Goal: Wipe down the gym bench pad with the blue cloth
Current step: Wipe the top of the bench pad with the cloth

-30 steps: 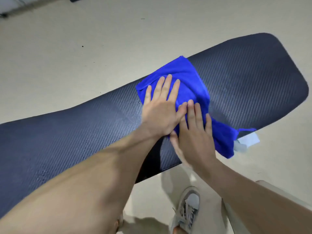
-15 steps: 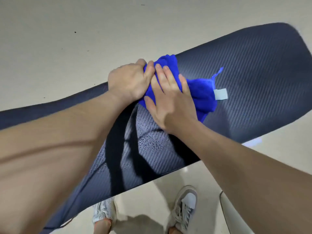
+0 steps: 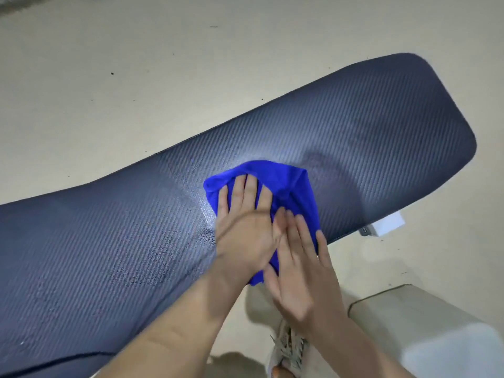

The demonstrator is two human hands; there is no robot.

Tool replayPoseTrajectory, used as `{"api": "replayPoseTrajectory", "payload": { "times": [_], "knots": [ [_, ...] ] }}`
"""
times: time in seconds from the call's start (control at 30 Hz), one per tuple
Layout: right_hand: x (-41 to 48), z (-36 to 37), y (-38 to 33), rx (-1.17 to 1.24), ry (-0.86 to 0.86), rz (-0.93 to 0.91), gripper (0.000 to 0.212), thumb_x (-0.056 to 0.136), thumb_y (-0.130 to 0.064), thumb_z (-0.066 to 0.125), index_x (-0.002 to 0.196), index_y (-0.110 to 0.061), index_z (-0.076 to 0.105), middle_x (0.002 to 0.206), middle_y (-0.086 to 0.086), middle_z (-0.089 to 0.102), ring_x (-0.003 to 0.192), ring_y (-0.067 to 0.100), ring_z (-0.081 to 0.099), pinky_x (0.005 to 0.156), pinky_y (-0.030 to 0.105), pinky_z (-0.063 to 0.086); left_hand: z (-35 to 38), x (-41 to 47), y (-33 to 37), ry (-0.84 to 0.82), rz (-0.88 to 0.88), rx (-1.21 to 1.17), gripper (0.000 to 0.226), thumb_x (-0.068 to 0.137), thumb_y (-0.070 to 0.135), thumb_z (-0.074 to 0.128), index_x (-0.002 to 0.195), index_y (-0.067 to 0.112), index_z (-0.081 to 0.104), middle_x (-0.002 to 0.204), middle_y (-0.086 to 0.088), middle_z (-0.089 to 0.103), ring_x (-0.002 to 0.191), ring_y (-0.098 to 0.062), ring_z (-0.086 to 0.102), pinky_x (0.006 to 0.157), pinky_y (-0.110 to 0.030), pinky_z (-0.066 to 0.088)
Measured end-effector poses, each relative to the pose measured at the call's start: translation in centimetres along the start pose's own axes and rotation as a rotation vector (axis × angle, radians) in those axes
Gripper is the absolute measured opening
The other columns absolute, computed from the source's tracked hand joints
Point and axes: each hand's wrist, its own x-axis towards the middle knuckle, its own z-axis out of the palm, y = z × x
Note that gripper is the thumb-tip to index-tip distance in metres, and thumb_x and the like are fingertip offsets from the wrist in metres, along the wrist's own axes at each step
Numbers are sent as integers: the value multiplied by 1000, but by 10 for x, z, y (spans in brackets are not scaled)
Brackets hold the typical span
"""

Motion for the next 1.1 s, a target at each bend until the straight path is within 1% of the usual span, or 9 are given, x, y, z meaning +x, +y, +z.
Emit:
{"api": "replayPoseTrajectory", "payload": {
  "times": [0.17,0.27,0.33,0.47,0.57,0.73,0.87,1.0,1.1],
  "knots": [
    [95,-5,-9,-112,16,20,78,89,-49,20,152,-4,18,161,13,18,149,26,15,118,47,7,-13,90,-33,145,22,50,58,93,49,27,132,13,50,147,-14,41,138,-30,32,114,-49,19],
    [138,-4,-16,-177,6,29,81,85,-51,7,153,-7,14,162,14,8,150,27,6,118,46,0,-20,127,-57,49,-54,-12,58,97,50,21,147,22,29,151,-7,35,139,-25,29,116,-47,13],
    [144,0,-26,-179,71,57,76,89,-50,15,151,-7,25,160,18,18,148,30,16,118,48,8,-20,131,-67,41,-45,-34,57,97,48,20,149,25,22,144,-6,43,133,-25,38,114,-47,16],
    [102,17,-55,-126,127,61,66,95,-45,27,149,-6,32,157,17,27,146,30,24,116,50,15,-11,87,-88,236,38,-24,54,96,39,29,146,19,37,148,-12,40,136,-26,37,113,-49,22],
    [44,23,-78,-136,23,22,66,96,-43,28,151,-5,26,159,15,21,148,28,19,118,48,16,-5,22,-93,133,46,-59,58,94,38,28,149,18,29,157,-10,24,146,-25,18,117,-47,13],
    [-27,24,-62,-166,-122,-31,71,87,-38,42,148,-3,32,156,15,26,143,31,32,112,49,24,9,-49,-65,-15,75,-19,60,92,39,31,147,15,32,151,-12,36,142,-27,22,115,-48,13],
    [-20,20,-65,-168,-141,37,69,87,-41,39,147,-6,36,155,19,30,144,32,28,114,48,20,6,-39,-72,-7,92,-35,59,90,40,35,144,16,38,150,-10,38,141,-25,29,116,-45,15],
    [18,28,-107,-78,-27,205,70,91,-42,34,151,-6,26,157,21,22,147,35,17,117,46,11,-8,-5,-98,-10,129,-24,60,96,42,27,151,18,21,159,-6,18,147,-21,10,118,-43,2],
    [67,27,-135,-58,27,152,71,93,-46,30,153,-10,21,160,16,19,148,31,14,119,46,8,-15,32,-139,94,45,34,60,96,41,28,150,16,22,157,-8,23,145,-23,17,117,-46,9]
  ]
}}
